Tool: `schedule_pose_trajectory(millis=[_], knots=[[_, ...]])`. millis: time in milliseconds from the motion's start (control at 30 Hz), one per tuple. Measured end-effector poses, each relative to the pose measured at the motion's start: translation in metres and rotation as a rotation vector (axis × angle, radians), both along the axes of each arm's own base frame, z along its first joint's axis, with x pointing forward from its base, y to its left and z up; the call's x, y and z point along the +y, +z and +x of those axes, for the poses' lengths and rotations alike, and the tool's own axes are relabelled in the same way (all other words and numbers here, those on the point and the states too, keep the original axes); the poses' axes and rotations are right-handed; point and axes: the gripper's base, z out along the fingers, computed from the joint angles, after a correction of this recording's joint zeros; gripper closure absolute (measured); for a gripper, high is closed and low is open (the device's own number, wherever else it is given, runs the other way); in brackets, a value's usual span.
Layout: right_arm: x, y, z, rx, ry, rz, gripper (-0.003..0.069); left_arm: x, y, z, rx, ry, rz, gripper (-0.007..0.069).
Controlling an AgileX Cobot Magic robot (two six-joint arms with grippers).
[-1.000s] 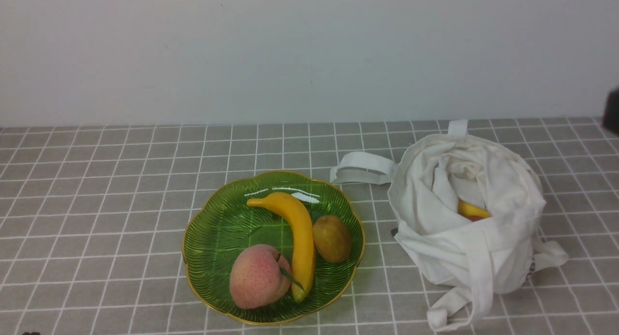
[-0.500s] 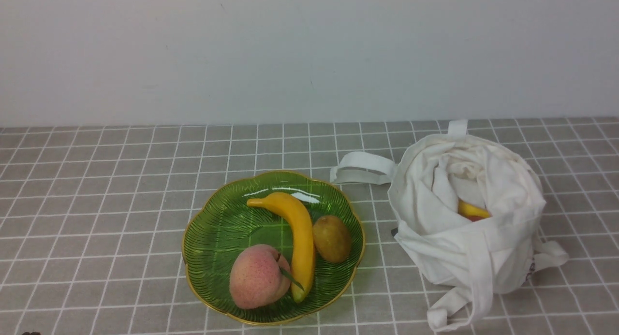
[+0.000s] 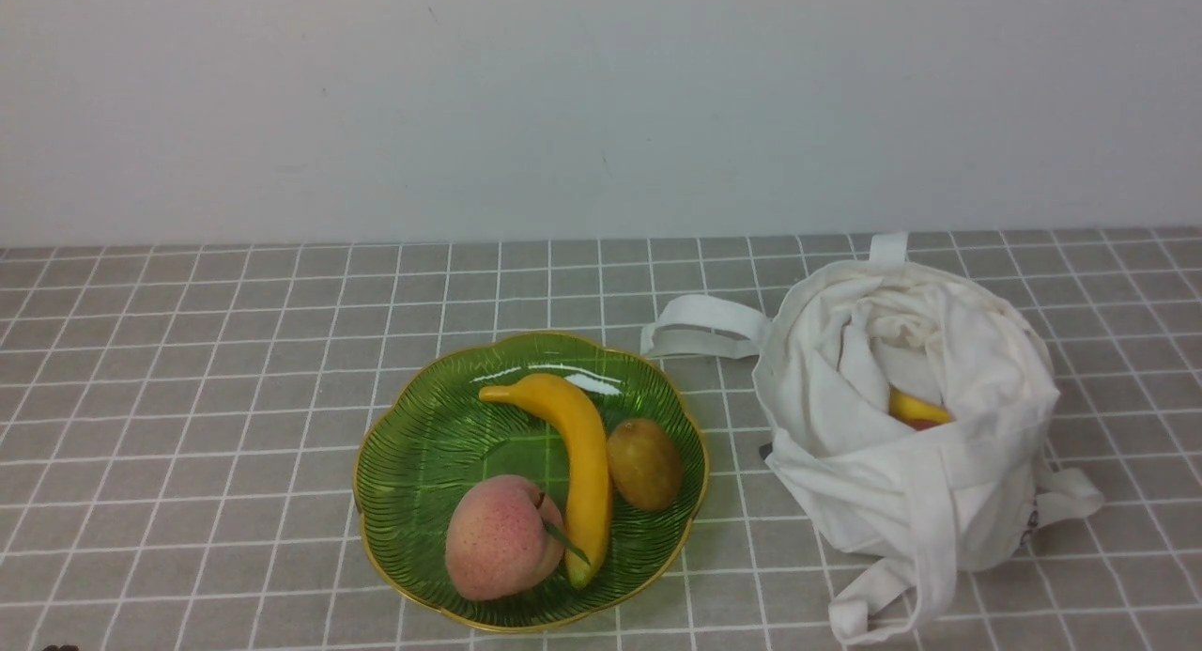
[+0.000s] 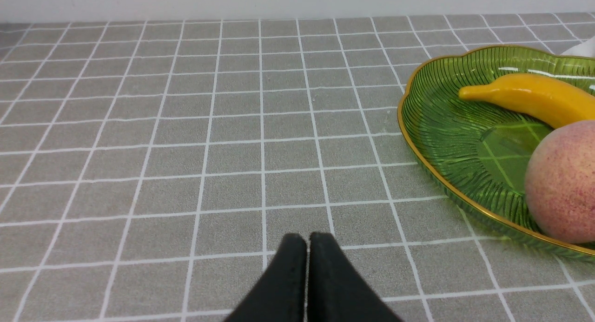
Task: Take the fruit out of the bag on the grey coffee tablecloth and place them on the plate.
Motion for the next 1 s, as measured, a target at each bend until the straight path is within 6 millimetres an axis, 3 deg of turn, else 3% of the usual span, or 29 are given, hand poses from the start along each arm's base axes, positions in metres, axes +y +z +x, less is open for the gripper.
schedule_pose_trajectory(millis=[233,367,400,533,567,1000], knots=[[-0.015,-0.022,-0.002,-0.058,-0.202,-0.064,0.0673,0.0,0.0,0.0,0.0,0.0,0.0,0.0632],[-0.027,-0.06,0.002,-0.023,-0.409,-0.138,0.0673,0.0,0.0,0.0,0.0,0.0,0.0,0.0632],[-0.032,-0.079,0.002,0.008,-0.49,-0.16,0.0673,0.0,0.0,0.0,0.0,0.0,0.0,0.0632],[-0.037,-0.114,0.002,0.068,-0.581,-0.182,0.0673,0.0,0.0,0.0,0.0,0.0,0.0,0.0632],[-0.039,-0.133,0.002,0.129,-0.61,-0.192,0.0673,0.0,0.0,0.0,0.0,0.0,0.0,0.0632],[-0.039,-0.136,0.002,0.148,-0.631,-0.158,0.0673,0.0,0.0,0.0,0.0,0.0,0.0,0.0632]])
